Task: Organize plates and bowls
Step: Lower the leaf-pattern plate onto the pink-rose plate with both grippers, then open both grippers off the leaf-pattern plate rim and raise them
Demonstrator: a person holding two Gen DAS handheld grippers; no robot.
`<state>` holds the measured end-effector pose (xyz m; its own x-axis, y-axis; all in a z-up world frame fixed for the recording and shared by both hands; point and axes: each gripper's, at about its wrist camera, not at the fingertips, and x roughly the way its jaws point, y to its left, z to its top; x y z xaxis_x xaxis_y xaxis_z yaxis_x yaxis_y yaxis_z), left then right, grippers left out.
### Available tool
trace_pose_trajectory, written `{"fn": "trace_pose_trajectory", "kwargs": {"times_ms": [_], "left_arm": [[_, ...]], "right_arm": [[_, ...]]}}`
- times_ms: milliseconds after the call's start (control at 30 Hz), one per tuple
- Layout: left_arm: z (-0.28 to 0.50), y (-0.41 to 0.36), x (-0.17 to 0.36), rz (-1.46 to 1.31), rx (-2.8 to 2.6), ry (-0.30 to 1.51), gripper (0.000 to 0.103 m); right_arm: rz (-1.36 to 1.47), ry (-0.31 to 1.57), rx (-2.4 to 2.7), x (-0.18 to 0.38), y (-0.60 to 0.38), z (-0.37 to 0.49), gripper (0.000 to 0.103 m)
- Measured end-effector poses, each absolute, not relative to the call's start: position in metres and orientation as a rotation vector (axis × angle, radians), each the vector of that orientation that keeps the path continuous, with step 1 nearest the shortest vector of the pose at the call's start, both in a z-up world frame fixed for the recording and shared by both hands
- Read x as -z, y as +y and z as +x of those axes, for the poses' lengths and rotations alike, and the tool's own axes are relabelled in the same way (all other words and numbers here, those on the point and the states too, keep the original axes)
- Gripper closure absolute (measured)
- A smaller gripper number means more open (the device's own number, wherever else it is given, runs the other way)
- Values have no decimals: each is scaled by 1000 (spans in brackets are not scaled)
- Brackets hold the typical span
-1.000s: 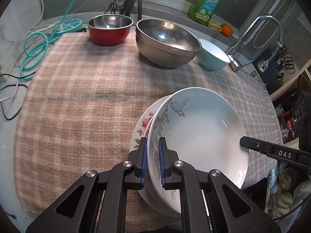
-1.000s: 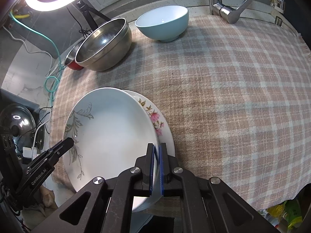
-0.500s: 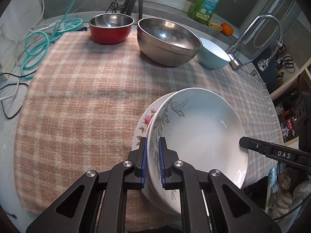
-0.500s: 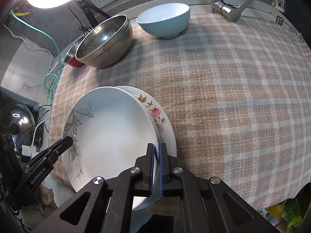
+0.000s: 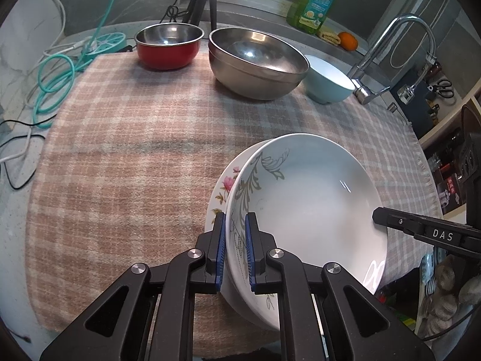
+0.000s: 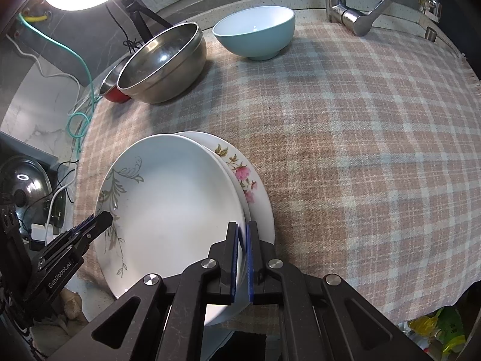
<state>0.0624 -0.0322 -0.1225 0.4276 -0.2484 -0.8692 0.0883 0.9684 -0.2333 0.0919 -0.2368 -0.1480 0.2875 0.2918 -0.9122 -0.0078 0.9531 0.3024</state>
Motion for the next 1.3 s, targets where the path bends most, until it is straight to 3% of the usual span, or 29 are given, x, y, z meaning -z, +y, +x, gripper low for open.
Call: {"fn": "trace_pose_trajectory", "kwargs": {"times_ms": [1300], "left_arm": [[61, -36, 123, -103, 226, 1102, 94]], "right_arm": [[233, 1259, -190, 148, -235, 87, 98]]}}
